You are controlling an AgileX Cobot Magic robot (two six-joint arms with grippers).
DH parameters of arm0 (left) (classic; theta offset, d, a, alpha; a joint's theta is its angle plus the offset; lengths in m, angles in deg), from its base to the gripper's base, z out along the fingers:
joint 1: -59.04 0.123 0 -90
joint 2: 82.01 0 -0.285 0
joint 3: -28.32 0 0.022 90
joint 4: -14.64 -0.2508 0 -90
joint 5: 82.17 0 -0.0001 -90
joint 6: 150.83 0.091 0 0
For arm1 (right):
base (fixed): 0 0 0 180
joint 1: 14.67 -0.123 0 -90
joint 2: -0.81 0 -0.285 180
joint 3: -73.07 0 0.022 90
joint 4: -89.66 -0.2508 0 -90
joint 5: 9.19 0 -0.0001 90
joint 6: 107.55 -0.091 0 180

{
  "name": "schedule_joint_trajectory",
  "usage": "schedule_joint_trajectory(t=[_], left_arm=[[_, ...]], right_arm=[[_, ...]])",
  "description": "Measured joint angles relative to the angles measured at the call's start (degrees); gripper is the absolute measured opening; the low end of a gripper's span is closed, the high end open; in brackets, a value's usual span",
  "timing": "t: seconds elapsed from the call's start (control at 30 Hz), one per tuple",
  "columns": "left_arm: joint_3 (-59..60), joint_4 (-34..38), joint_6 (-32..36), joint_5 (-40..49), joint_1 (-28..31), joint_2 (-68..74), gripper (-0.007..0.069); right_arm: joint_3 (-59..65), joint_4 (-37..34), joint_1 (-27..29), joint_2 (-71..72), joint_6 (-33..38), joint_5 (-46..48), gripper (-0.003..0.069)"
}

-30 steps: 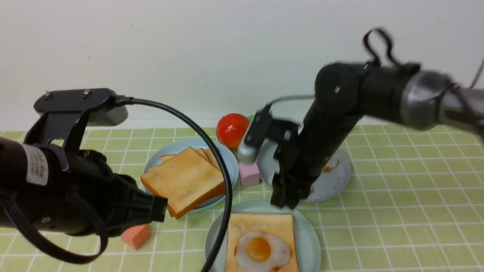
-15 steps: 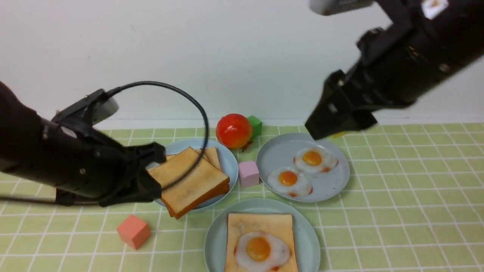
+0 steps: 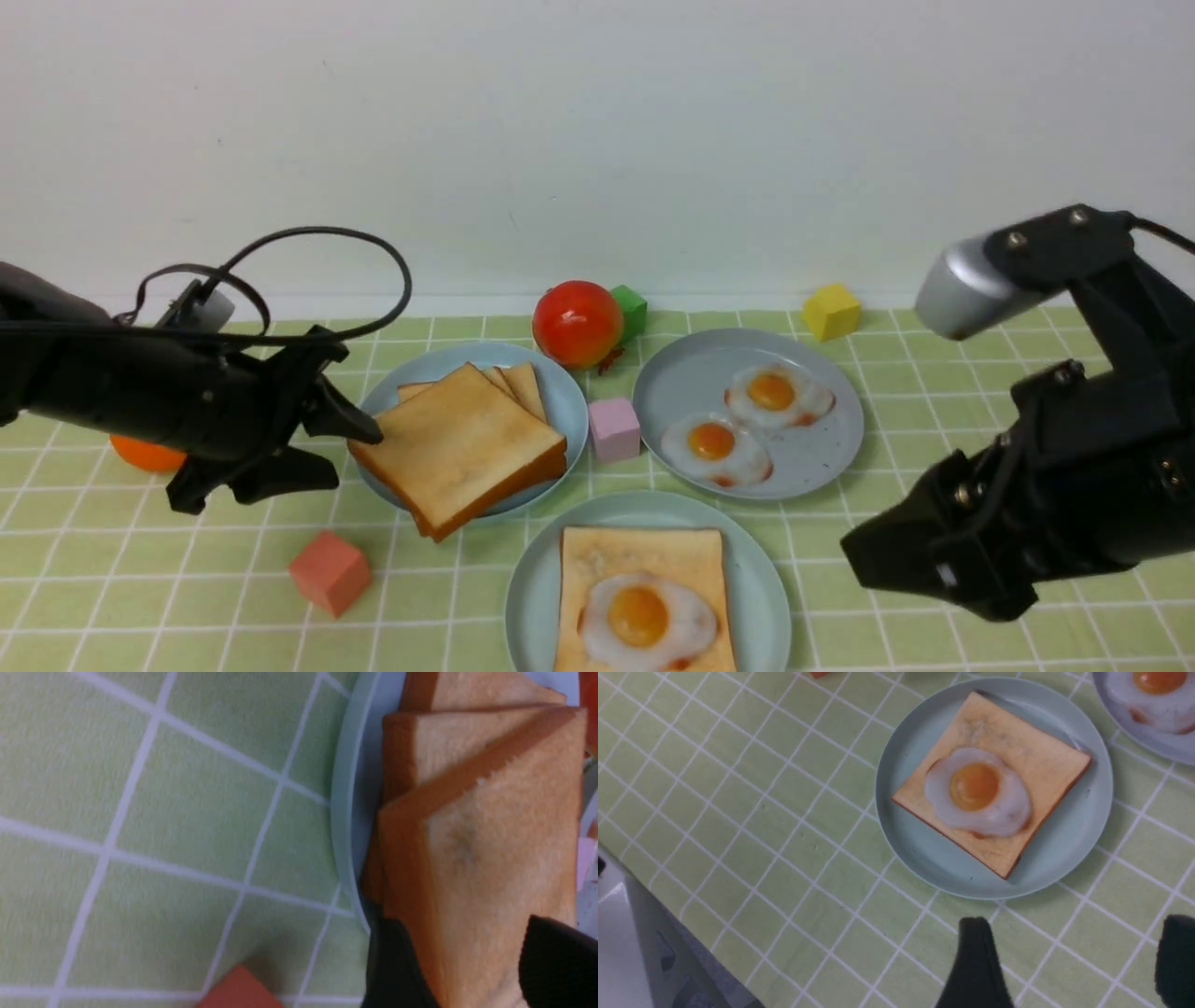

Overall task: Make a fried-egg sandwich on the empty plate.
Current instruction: Use the left arm to grab a slice of bread

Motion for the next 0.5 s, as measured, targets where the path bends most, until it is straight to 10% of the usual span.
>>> schedule_joint_trajectory(t=[0.23, 0.4, 0.5], left_arm=[[-4.7, 2.0, 1.5, -1.1, 0.0, 6.4, 0.0459], [-5.6, 3.2, 2.5, -1.7, 0.0, 7.7, 0.0459], [-5.6, 3.4, 4.1, -1.7, 0.0, 7.8, 0.0451]], right_arm=[[0.1, -10.1, 0.0, 1.5, 15.6, -1.9, 0.0334], [0.1, -15.9, 0.0, 2.0, 22.7, -2.3, 0.0003], [0.1, -16.2, 0.0, 2.0, 23.2, -2.3, -0.0013]])
